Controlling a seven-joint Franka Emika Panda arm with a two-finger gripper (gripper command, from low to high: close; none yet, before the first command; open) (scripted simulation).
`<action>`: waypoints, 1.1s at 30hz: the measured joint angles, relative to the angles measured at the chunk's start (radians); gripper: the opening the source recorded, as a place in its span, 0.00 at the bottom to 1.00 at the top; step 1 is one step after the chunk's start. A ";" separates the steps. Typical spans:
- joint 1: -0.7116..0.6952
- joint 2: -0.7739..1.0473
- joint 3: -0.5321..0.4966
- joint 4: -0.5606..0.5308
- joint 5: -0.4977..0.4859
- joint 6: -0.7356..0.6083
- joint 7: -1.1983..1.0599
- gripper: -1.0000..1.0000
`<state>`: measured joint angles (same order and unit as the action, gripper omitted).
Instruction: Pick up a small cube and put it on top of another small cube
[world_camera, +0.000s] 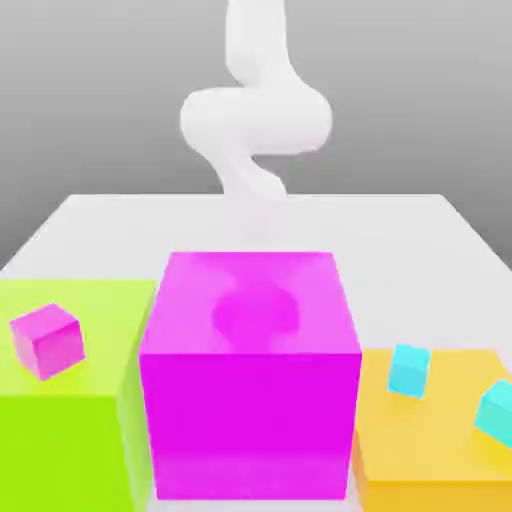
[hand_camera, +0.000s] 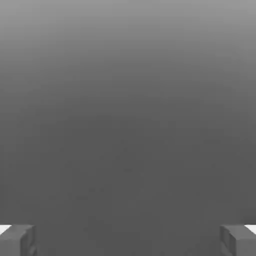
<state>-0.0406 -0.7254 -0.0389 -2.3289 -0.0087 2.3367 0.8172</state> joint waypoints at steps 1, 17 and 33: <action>-0.016 0.036 -0.022 -0.007 -0.003 0.012 -0.003 0.50; -0.248 0.611 -0.419 -0.062 0.060 0.162 -0.198 0.50; -0.396 0.863 -0.550 -0.336 0.196 0.424 0.005 0.50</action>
<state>-0.4364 0.1380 -0.5893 -2.6648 0.1873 2.7608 0.8226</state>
